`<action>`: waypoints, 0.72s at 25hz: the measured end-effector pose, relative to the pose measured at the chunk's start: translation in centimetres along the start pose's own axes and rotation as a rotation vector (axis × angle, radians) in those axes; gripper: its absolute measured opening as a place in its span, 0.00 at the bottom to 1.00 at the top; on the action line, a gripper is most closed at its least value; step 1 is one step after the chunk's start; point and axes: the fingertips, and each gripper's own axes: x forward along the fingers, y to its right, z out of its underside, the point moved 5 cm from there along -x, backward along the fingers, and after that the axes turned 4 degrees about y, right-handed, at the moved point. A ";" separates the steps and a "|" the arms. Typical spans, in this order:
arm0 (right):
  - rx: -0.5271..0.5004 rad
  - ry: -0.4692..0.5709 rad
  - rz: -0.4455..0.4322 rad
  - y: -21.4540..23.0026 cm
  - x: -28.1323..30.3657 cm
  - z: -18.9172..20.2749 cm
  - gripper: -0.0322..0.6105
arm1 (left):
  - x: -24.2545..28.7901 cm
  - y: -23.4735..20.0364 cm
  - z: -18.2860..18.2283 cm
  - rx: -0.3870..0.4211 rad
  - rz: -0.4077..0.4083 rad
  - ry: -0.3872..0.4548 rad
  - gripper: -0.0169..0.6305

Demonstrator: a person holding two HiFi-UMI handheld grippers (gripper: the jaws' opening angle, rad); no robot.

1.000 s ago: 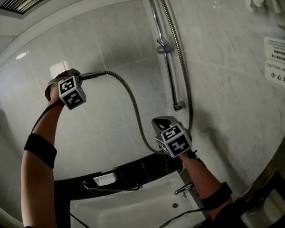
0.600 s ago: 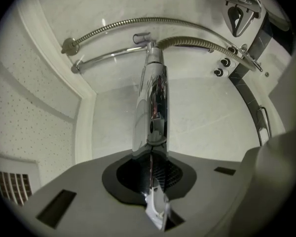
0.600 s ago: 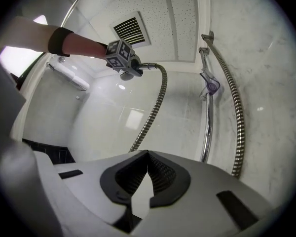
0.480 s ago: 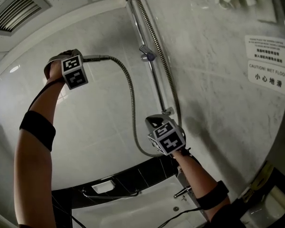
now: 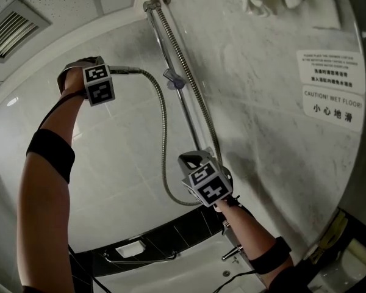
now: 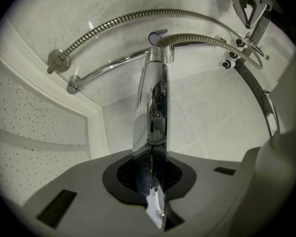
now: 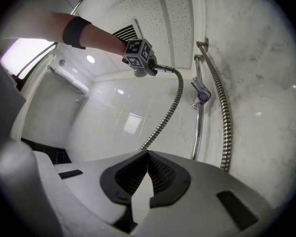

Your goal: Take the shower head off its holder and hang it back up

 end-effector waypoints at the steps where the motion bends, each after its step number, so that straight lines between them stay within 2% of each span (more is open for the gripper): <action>1: 0.002 0.004 0.001 0.2 0.0 0.0 0.08 | 0.2 -0.4 -0.4 0.008 -0.003 -0.002 0.09; 18: 0.015 0.020 0.004 2.3 -0.5 1.2 0.08 | 2.0 -2.8 -6.3 0.169 -0.055 -0.005 0.08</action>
